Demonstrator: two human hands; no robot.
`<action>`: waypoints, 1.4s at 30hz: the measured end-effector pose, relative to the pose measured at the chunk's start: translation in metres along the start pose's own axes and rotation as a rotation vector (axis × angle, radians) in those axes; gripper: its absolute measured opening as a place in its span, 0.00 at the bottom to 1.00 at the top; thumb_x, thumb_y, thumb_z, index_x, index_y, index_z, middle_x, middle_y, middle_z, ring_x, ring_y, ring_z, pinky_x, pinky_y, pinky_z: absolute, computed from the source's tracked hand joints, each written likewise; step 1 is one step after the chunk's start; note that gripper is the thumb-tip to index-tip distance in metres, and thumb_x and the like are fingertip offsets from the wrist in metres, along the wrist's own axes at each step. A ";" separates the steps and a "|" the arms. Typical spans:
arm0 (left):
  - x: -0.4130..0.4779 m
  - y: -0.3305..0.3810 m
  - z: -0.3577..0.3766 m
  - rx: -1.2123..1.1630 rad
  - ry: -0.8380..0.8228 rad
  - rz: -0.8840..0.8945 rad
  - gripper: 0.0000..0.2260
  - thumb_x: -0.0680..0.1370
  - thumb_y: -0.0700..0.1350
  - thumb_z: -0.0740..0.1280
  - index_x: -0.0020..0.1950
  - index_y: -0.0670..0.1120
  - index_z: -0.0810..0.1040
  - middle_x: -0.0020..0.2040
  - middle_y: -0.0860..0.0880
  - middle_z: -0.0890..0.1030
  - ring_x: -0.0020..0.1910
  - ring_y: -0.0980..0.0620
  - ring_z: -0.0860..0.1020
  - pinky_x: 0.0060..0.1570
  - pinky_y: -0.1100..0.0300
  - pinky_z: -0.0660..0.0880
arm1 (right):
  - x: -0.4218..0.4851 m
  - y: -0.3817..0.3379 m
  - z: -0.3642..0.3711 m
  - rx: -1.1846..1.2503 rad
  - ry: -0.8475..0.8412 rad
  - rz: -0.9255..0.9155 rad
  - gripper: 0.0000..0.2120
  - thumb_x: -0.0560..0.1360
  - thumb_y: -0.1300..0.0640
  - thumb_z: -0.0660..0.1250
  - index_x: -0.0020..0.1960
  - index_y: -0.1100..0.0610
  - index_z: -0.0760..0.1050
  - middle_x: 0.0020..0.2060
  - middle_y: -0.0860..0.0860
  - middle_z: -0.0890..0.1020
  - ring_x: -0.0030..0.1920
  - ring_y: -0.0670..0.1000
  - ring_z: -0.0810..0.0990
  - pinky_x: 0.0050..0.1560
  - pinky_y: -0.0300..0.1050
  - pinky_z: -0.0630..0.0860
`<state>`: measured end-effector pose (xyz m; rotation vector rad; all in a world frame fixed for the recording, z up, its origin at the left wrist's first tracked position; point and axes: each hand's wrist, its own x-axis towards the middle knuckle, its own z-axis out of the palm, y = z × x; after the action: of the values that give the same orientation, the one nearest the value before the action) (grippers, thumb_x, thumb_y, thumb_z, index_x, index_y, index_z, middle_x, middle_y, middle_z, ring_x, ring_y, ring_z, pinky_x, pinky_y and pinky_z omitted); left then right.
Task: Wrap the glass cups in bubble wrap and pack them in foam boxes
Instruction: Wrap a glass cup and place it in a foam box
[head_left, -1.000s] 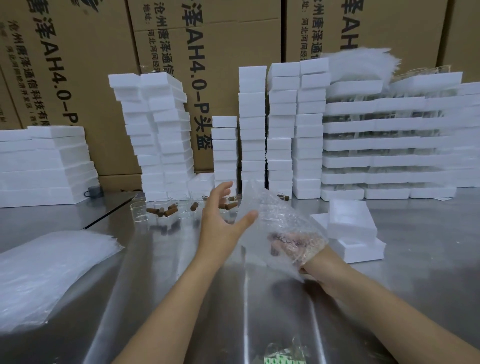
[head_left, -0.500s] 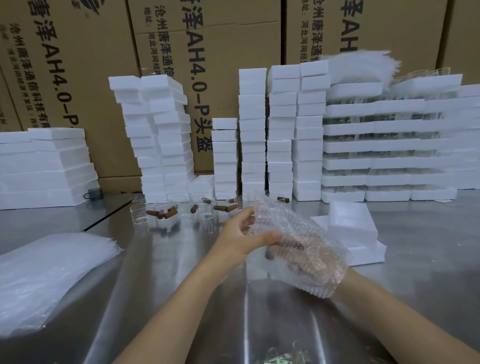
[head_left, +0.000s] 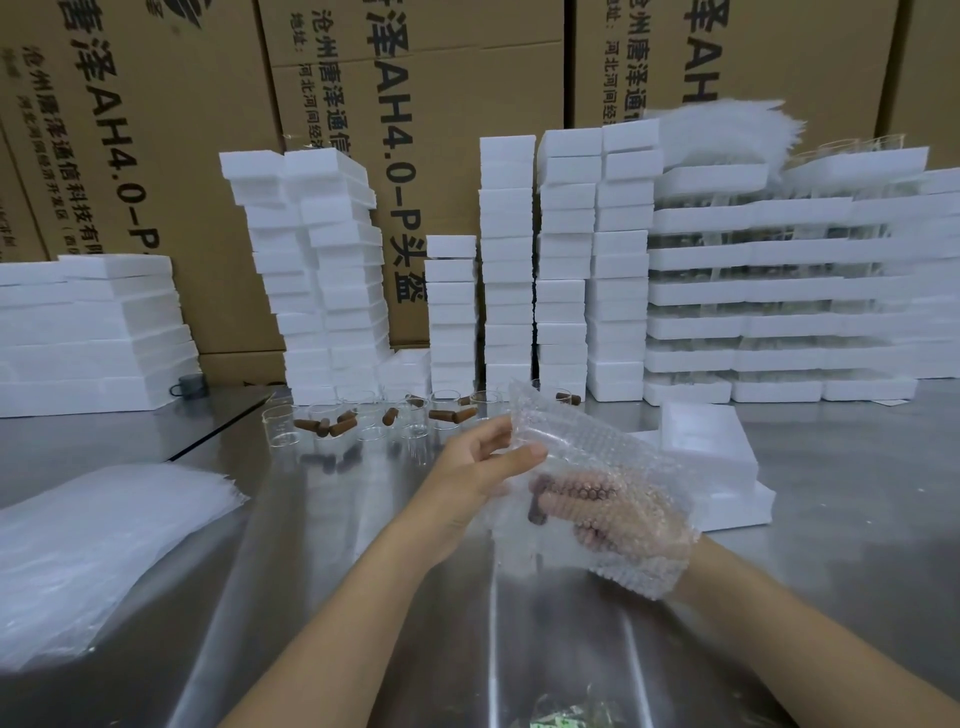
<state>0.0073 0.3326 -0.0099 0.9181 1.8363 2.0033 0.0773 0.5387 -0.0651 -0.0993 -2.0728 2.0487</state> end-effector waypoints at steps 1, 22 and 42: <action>0.000 -0.001 0.001 0.006 0.004 0.014 0.44 0.66 0.62 0.81 0.80 0.50 0.74 0.75 0.51 0.79 0.74 0.52 0.76 0.75 0.47 0.73 | 0.003 -0.001 -0.001 -0.082 -0.008 -0.013 0.04 0.80 0.60 0.73 0.53 0.57 0.86 0.53 0.59 0.87 0.42 0.51 0.84 0.40 0.46 0.80; -0.001 -0.008 0.007 -0.119 0.075 -0.033 0.48 0.64 0.65 0.84 0.78 0.46 0.76 0.74 0.50 0.80 0.73 0.51 0.78 0.77 0.45 0.71 | -0.006 -0.017 0.010 0.045 -0.079 0.059 0.12 0.80 0.63 0.71 0.61 0.66 0.80 0.56 0.63 0.85 0.46 0.56 0.84 0.40 0.43 0.83; 0.007 -0.016 -0.008 -0.309 0.176 -0.068 0.33 0.71 0.60 0.82 0.70 0.45 0.82 0.65 0.43 0.86 0.66 0.42 0.84 0.73 0.40 0.74 | -0.023 -0.036 0.014 0.306 -0.147 -0.034 0.41 0.64 0.35 0.83 0.72 0.37 0.70 0.65 0.55 0.82 0.50 0.59 0.87 0.45 0.55 0.83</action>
<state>-0.0065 0.3325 -0.0235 0.6002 1.5513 2.3008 0.1004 0.5199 -0.0320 0.1411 -1.7944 2.3864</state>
